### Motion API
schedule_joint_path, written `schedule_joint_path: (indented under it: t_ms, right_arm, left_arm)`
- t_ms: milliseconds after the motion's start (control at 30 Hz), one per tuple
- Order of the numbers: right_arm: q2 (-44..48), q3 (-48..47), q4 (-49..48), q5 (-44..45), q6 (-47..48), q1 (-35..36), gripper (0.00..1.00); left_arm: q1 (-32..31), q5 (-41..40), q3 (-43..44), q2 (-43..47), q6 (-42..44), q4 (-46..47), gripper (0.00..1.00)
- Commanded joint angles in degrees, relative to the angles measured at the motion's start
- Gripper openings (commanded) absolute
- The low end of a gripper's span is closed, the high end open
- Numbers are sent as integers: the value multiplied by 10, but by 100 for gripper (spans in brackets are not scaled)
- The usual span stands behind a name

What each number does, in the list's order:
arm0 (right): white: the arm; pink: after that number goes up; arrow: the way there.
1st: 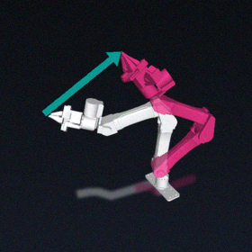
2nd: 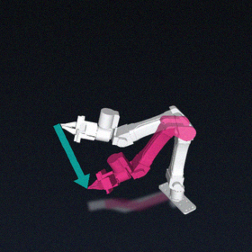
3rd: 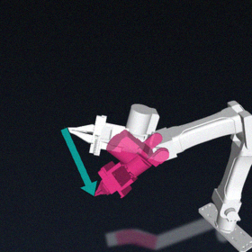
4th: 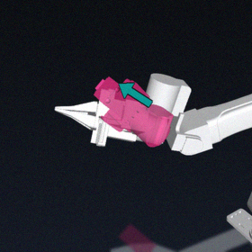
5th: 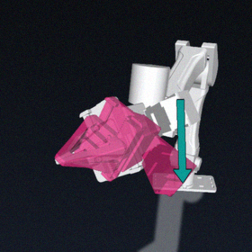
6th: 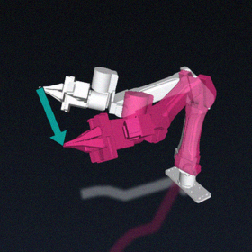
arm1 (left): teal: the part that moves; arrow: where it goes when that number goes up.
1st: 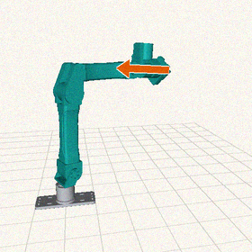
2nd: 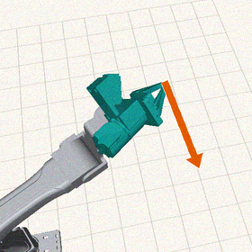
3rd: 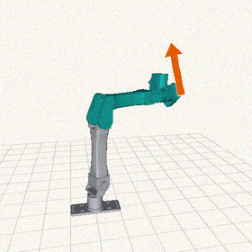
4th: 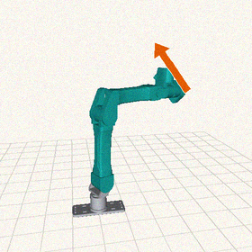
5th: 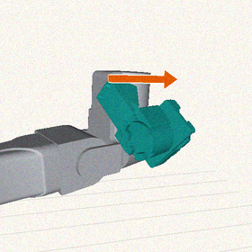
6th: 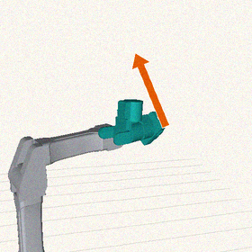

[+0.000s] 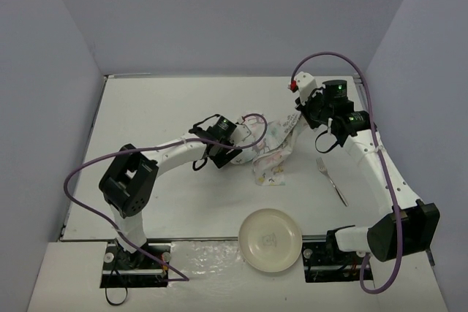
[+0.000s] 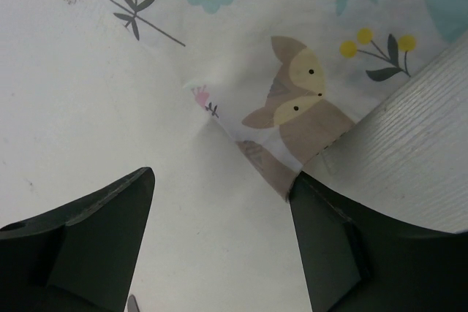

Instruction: Set the dinner table for one person

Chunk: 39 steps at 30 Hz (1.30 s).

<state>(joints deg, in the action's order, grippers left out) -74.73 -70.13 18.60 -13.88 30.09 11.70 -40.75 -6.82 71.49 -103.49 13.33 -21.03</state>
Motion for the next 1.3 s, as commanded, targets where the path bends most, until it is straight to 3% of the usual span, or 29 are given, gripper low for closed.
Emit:
schedule_joint_path:
  t_ms: [0,100,200,267,333,400,533,600,633,667,700,900,1100,1267]
  right_arm:
    - [3,-8,-20,7,-1,4,0]
    - [3,-7,-20,7,-1,4,0]
    - [5,-3,-21,11,1,4,0]
    - [5,0,-21,13,4,4,0]
    - [7,4,-21,16,7,4,0]
    - [9,8,-21,19,10,4,0]
    - [16,15,-21,20,17,3,2]
    - [23,17,-22,22,18,3,30]
    - [25,16,-21,24,19,3,64]
    - [27,15,-21,25,20,4,90]
    - [29,12,-20,23,20,4,99]
    - [33,-36,8,-50,4,11,100]
    - [-4,-41,17,-233,-32,25,100]
    - [-67,-38,3,-262,-45,54,100]
  left_arm:
    - [-1,31,46,-12,-17,-11,70]
    - [-9,36,54,-32,-25,-14,68]
    - [-15,39,59,-49,-31,-12,59]
    - [-19,36,64,-63,-33,-12,43]
    - [-21,34,66,-71,-38,-13,16]
    - [-22,33,70,-77,-39,-15,2]
    - [-20,12,77,-62,-31,-20,0]
    - [-17,3,95,-38,-18,-32,0]
    - [-15,2,106,-27,-7,-48,0]
    - [-12,1,117,-17,1,-59,0]
    - [-8,1,128,-6,4,-66,0]
    - [29,-1,168,55,31,-117,0]
    - [50,2,183,68,27,-124,0]
    - [53,1,197,67,31,-134,0]
